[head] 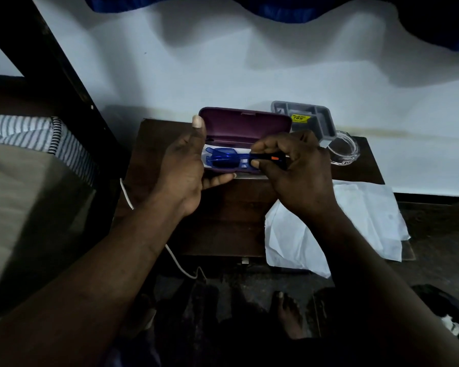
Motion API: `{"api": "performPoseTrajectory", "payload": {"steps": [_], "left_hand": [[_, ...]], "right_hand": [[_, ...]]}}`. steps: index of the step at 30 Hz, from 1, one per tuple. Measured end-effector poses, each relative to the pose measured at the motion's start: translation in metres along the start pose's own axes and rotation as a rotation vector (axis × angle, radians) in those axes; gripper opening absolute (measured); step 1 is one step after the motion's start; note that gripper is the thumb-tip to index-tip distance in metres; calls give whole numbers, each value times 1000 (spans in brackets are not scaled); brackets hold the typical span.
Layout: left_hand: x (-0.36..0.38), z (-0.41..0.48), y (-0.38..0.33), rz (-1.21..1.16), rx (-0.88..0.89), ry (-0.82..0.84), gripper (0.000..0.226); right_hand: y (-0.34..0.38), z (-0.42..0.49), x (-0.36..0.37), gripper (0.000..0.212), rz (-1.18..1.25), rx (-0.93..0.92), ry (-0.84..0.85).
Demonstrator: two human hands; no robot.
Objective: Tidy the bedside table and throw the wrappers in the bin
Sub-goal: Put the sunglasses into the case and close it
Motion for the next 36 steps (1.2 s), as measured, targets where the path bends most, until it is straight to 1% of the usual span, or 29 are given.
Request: {"api": "performPoseTrajectory", "payload": {"steps": [2, 6, 8, 10, 12, 14, 16, 19, 20, 21, 23, 24, 26, 30, 33, 36], "left_hand": [[0, 0, 0, 4, 5, 1, 48], [-1, 2, 1, -2, 8, -19, 57], [-2, 2, 0, -10, 4, -25, 54], [-3, 3, 0, -13, 5, -24, 50], [-4, 3, 0, -15, 9, -22, 53], [-5, 4, 0, -26, 8, -28, 53], [-5, 4, 0, -42, 5, -29, 51], [-6, 5, 1, -54, -1, -37, 51], [-6, 5, 1, -55, -2, -41, 51], [-5, 5, 1, -54, -3, -44, 52], [-5, 6, 2, -50, -3, -48, 55], [-5, 6, 2, -49, -3, -48, 58], [-6, 5, 1, -39, -13, -26, 66], [-5, 1, -3, -23, -32, 86, 79], [-6, 0, -4, -56, -16, 128, 81], [-7, 2, -5, -56, -7, 138, 81]], "right_hand": [[0, 0, 2, 23, -9, 2, -2], [0, -1, 1, 20, 22, 26, -3], [2, -1, -1, 18, 33, 37, -14], [2, 0, -2, 15, 31, 37, -44], [0, 2, -4, 13, 51, 71, -110], [-7, 4, -6, 20, 161, 194, -194], [-14, 4, -7, 32, 256, 364, -215], [-19, 2, -4, 46, 449, 632, -102], [-18, 1, -2, 44, 554, 692, -58], [-15, 1, -1, 36, 659, 722, -17], [-7, 2, 0, 17, 758, 700, 41], [-5, 2, 0, 15, 772, 681, 51], [-3, 3, 0, 19, 778, 682, 34], [-6, 3, 0, 29, 800, 707, 5], [-7, 3, -1, 35, 825, 696, 9], [-8, 3, 0, 35, 853, 697, 9]]}}
Point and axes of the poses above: each hand's wrist, its own z-axis towards the middle knuckle, its own x-axis out of the palm, y = z × x, the point moved 2 cm from there along z, towards the middle knuckle, and after that the axes turned 4 degrees about z, right-handed, at the moved point
